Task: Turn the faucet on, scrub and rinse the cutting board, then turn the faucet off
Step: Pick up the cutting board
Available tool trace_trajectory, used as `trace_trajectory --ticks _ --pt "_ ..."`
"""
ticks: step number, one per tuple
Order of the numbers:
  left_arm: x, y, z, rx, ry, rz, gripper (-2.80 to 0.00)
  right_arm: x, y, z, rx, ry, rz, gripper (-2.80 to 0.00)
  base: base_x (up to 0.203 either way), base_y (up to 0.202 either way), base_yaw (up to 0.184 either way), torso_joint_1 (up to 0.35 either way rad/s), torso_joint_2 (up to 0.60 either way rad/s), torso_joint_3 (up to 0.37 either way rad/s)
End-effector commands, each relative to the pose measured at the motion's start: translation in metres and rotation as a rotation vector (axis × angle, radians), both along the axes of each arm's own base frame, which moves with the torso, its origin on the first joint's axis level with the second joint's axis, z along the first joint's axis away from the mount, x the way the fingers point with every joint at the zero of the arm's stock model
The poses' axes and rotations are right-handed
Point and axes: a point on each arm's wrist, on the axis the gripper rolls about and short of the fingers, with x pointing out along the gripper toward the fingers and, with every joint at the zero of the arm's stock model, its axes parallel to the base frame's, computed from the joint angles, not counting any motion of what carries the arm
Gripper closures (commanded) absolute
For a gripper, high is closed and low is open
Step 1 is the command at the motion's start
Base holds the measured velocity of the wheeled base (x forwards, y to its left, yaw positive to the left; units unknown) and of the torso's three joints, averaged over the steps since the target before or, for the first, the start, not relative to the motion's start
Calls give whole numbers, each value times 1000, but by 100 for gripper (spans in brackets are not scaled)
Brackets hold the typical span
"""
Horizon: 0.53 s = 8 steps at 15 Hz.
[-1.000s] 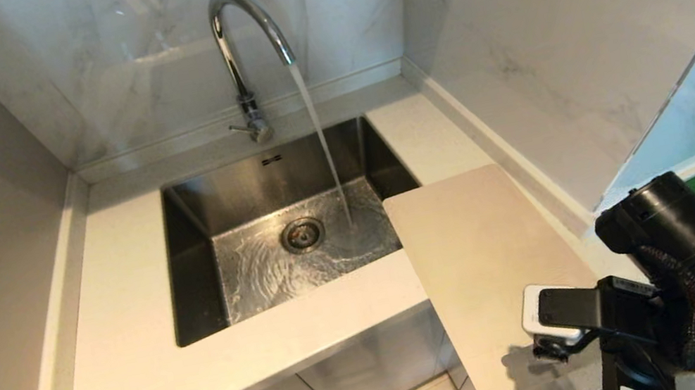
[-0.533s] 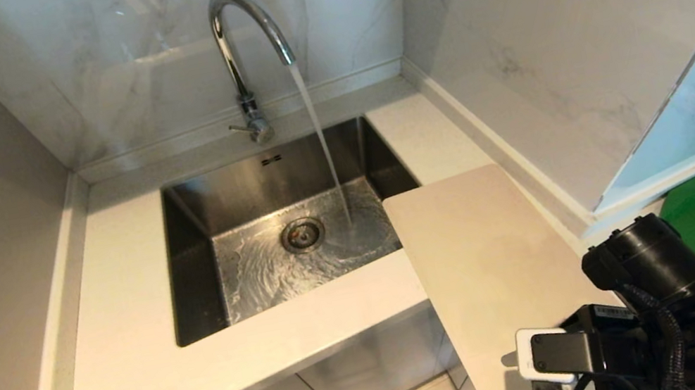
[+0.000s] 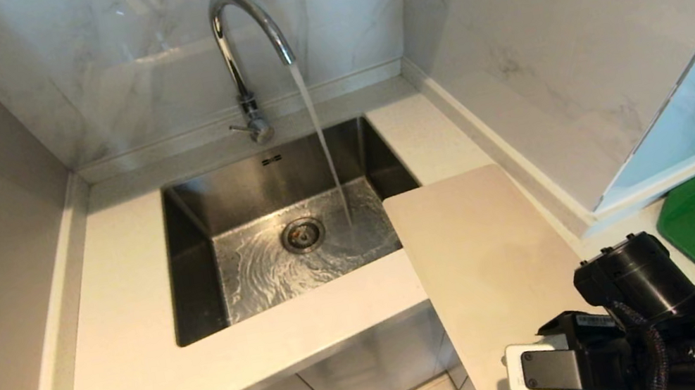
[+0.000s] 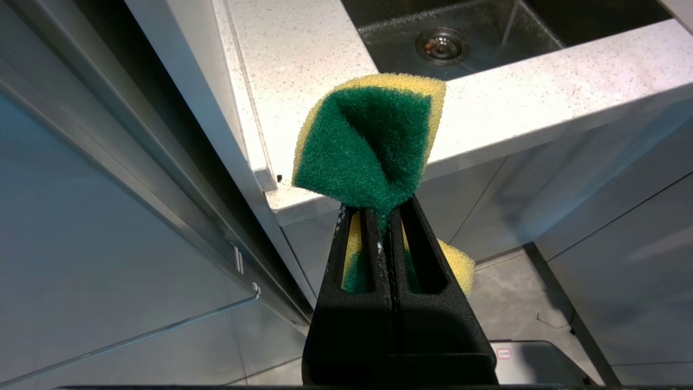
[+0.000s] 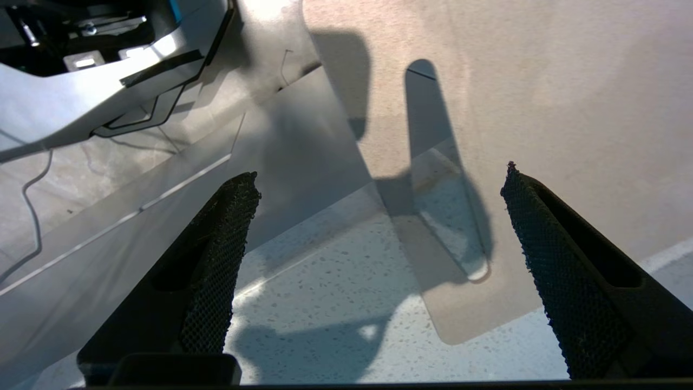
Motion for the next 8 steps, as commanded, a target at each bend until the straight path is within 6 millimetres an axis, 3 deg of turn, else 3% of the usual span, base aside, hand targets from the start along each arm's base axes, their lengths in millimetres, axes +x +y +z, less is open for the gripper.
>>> trace_trajectory --ticks 1,8 --pt "0 0 0 0 -2 0 0 2 1 -7 -14 27 9 -280 0 0 0 0 0 0" --pt "0 0 -1 1 0 0 0 -5 0 -12 11 62 30 -280 0 0 0 0 0 0"
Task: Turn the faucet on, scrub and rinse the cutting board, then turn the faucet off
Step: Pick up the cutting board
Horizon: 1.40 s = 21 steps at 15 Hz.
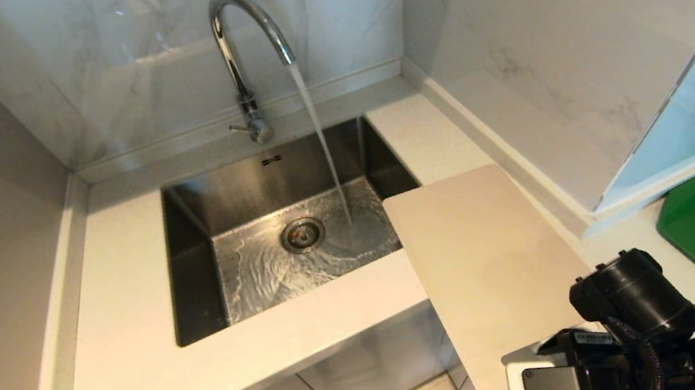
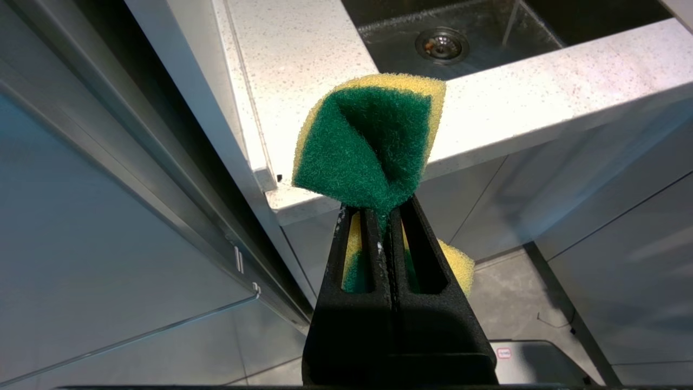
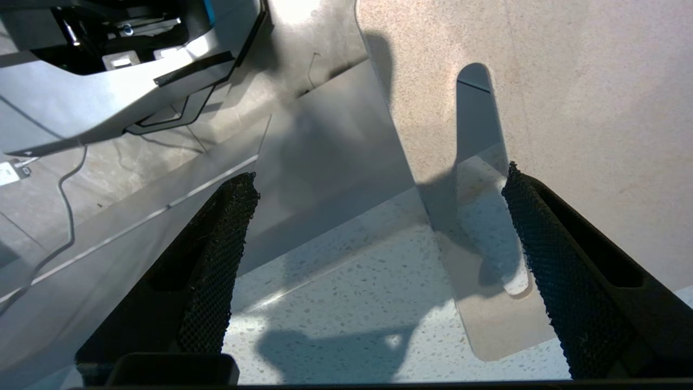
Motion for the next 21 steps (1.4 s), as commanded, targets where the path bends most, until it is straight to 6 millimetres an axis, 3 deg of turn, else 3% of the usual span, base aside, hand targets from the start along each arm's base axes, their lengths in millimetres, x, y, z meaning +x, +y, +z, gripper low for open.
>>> trace_trajectory --ticks 1,11,21 --pt "0 0 0 1 -2 0 0 -2 -1 -1 6 5 12 -280 0 0 0 0 0 0" --pt "0 0 0 0 -3 1 0 -11 -4 -15 -11 74 15 -280 0 0 0 0 0 0" --pt "0 0 0 0 -2 0 0 15 -7 -33 -23 85 -41 -280 0 0 0 0 0 0"
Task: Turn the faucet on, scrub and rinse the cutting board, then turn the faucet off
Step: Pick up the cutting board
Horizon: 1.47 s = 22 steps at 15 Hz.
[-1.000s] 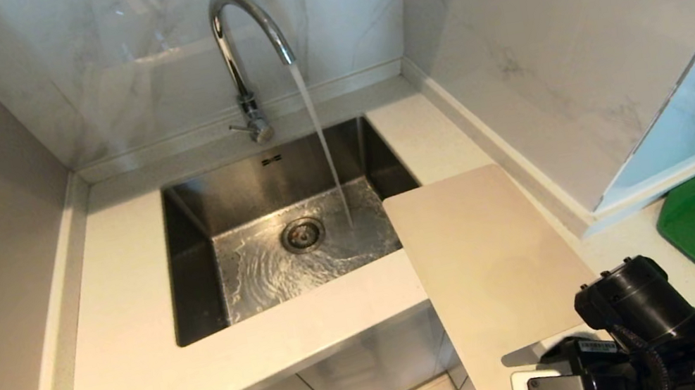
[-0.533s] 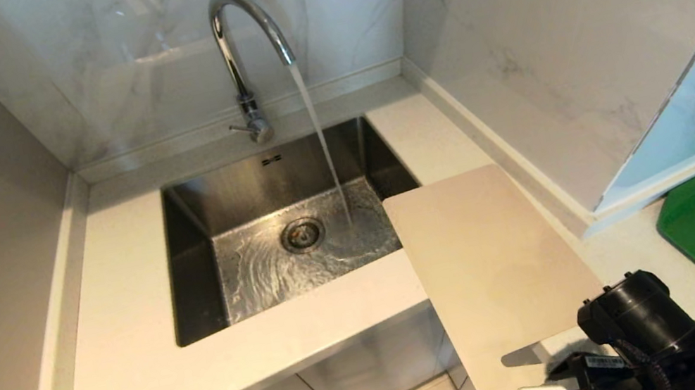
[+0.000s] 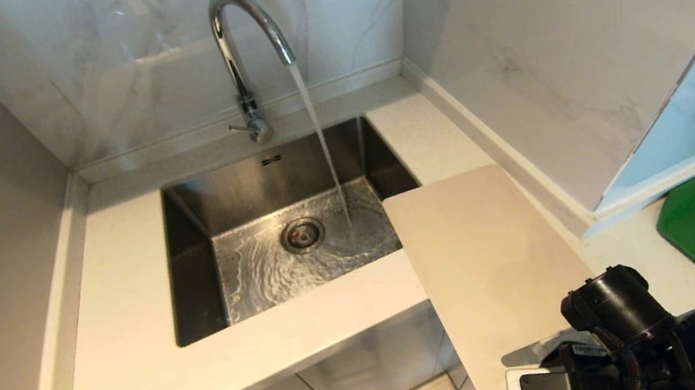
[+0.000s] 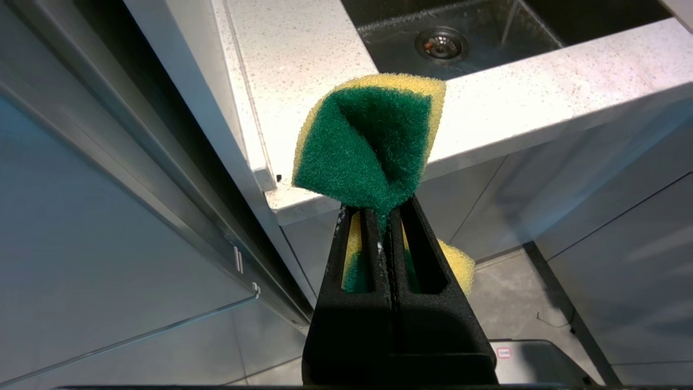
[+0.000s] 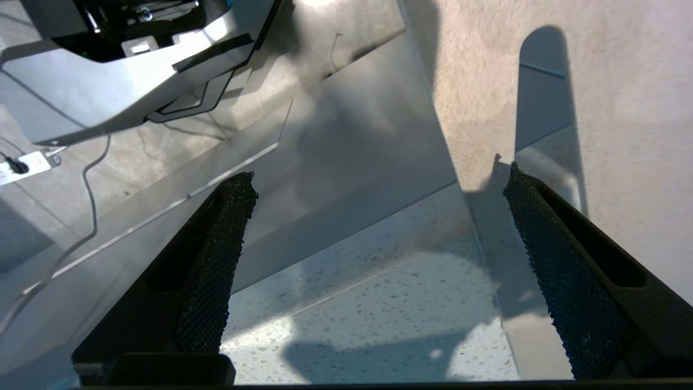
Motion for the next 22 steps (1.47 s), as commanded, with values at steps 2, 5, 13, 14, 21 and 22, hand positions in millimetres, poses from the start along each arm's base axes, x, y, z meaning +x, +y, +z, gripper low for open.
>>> trace_trajectory --ticks 2,5,13,14,21,22 --pt "0 0 -1 0 0 -1 0 4 -1 -4 -9 16 -2 -280 0 0 0 0 0 0" --pt "0 0 -1 1 0 -1 0 5 -3 -6 -13 19 -11 -280 0 0 0 0 0 0" --pt "0 0 -1 8 1 -1 0 18 0 -5 -8 5 -14 -280 0 0 0 0 0 0" --pt "0 0 -1 6 1 -2 0 19 1 -5 -8 5 -12 -280 0 0 0 0 0 0" --pt "0 0 -1 6 1 -3 0 21 2 -11 -16 26 -10 -280 0 0 0 0 0 0" --pt "0 0 -1 6 1 -3 0 21 1 -12 -18 29 -11 -280 0 0 0 0 0 0"
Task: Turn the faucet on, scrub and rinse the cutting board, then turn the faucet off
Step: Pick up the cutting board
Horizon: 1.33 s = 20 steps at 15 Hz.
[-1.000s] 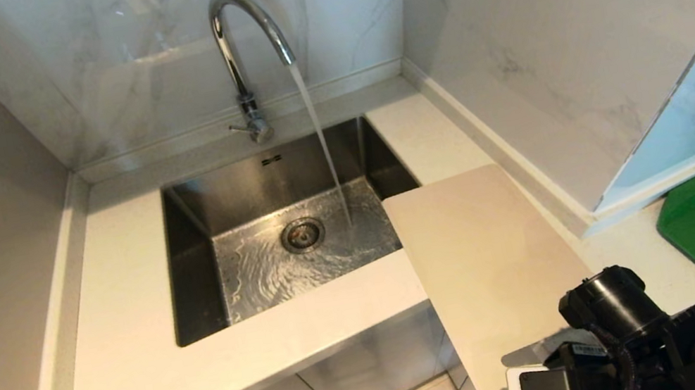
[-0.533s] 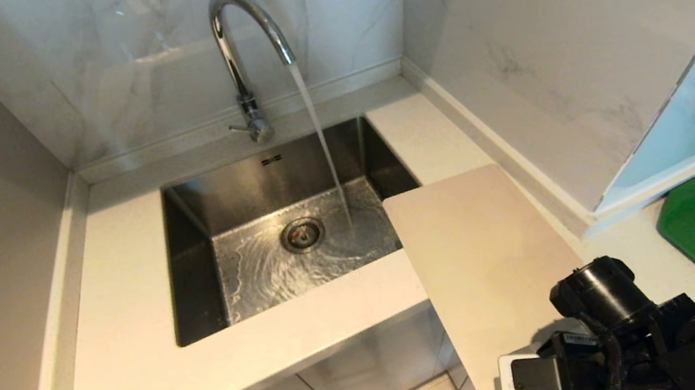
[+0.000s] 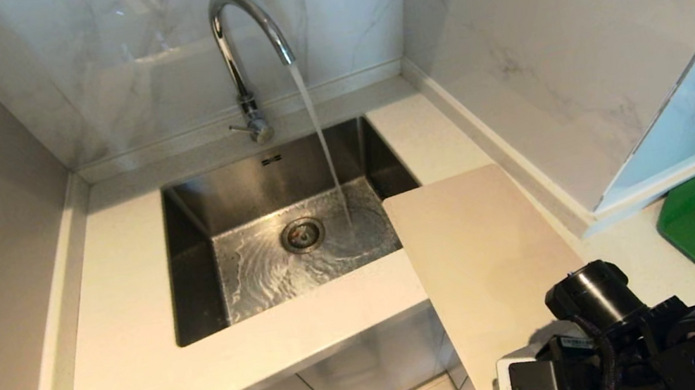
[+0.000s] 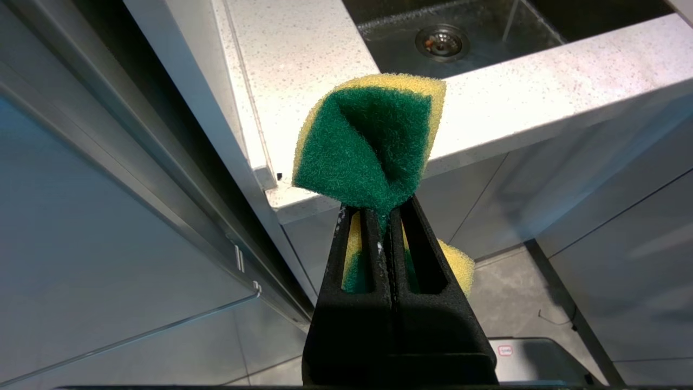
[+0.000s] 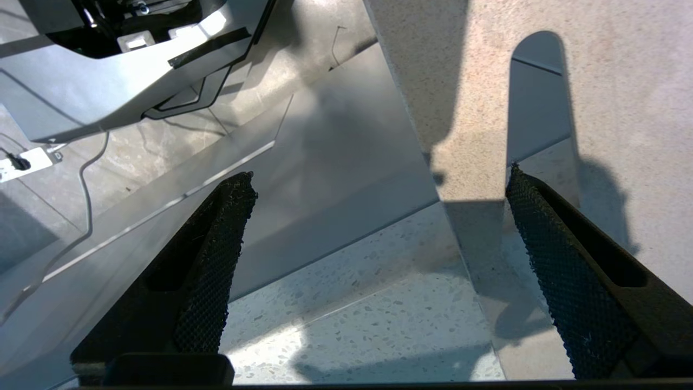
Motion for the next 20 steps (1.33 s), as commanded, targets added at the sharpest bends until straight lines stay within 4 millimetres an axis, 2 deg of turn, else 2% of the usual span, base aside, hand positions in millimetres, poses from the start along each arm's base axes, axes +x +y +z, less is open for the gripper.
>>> trace_trajectory --ticks 1,20 --pt "0 0 0 1 -3 0 0 1 1 -3 -6 10 6 -280 0 0 0 0 0 0" --pt "0 0 0 0 -6 0 0 25 10 -16 -27 26 30 -280 0 0 0 0 0 0"
